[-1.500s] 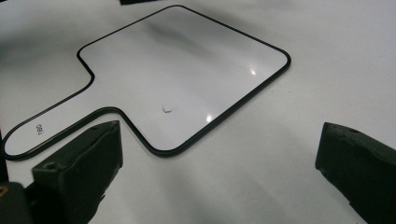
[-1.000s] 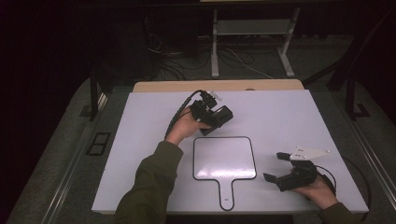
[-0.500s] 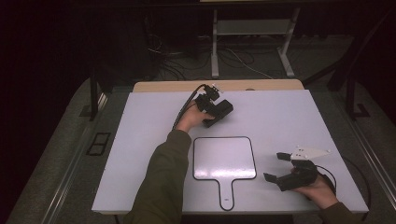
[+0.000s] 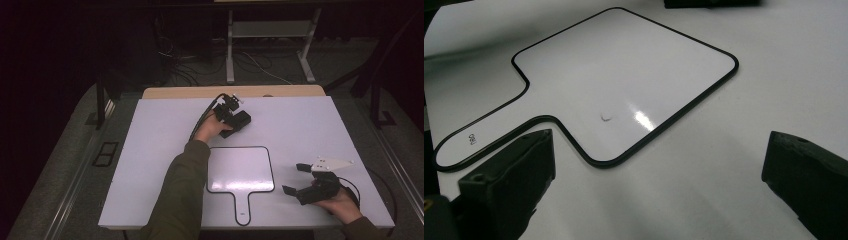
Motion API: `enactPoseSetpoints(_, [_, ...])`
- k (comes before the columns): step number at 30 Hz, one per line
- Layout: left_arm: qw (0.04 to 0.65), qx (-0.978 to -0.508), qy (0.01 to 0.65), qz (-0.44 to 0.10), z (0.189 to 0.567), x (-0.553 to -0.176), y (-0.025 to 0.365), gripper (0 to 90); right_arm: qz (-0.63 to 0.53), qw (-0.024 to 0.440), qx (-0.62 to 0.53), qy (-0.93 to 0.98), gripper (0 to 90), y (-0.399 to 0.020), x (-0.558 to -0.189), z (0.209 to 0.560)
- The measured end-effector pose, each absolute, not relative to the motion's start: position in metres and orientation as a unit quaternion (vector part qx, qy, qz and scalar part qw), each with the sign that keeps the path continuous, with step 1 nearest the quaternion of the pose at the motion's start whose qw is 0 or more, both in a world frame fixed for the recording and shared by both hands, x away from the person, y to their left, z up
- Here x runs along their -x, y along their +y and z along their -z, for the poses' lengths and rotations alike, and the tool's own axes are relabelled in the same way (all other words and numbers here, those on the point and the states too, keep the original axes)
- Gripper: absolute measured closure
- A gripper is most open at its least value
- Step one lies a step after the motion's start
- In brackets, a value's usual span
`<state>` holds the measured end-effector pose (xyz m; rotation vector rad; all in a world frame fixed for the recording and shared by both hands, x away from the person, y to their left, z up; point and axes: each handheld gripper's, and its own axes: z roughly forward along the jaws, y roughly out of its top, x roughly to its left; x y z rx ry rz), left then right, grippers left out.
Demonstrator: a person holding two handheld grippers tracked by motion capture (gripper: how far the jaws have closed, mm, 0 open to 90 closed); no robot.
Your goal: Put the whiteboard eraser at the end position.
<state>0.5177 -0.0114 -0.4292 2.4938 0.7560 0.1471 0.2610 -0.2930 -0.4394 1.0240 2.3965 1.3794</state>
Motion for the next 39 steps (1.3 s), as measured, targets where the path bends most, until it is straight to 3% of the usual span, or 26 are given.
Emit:
enactPoseSetpoints(10, [0.273,-0.920,0.276,-0.057,0.431,-0.517,-0.012,37.7,-0.463,0.096,-0.344,0.811,0.0,-0.292,-0.261,0.440])
enactPoseSetpoints(25, [0.341,-0.894,0.281,-0.080,0.413,-0.500,0.009,13.3,-0.456,0.098,-0.339,0.817,0.0,-0.289,-0.265,0.444])
enactPoseSetpoints(39, [0.394,-0.869,0.289,-0.077,0.405,-0.469,0.024,8.1,-0.452,0.098,-0.341,0.818,0.0,-0.291,-0.267,0.446])
